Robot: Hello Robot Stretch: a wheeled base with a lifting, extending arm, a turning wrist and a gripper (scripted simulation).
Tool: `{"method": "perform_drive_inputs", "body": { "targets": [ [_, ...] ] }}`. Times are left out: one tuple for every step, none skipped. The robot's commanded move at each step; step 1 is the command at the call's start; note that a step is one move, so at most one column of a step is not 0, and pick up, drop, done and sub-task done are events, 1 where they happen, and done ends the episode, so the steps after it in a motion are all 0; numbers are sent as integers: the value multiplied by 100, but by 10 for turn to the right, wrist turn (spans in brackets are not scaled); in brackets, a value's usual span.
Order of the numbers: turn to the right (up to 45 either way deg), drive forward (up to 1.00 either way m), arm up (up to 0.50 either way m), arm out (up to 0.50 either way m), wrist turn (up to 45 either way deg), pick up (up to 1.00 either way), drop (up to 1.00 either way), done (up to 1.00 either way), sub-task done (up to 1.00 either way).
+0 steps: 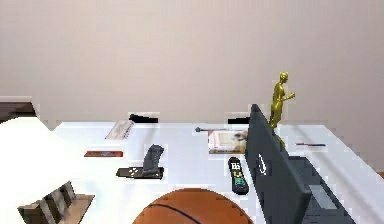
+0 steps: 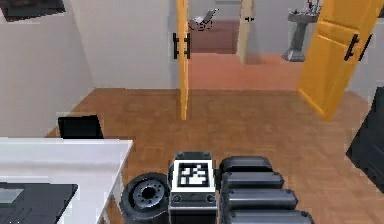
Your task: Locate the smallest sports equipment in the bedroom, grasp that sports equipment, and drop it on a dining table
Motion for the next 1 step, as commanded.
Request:
{"method": "perform_drive_inputs", "body": {
  "targets": [
    [150, 0, 0, 0, 0, 0, 0, 0, 0]
  ]
}}
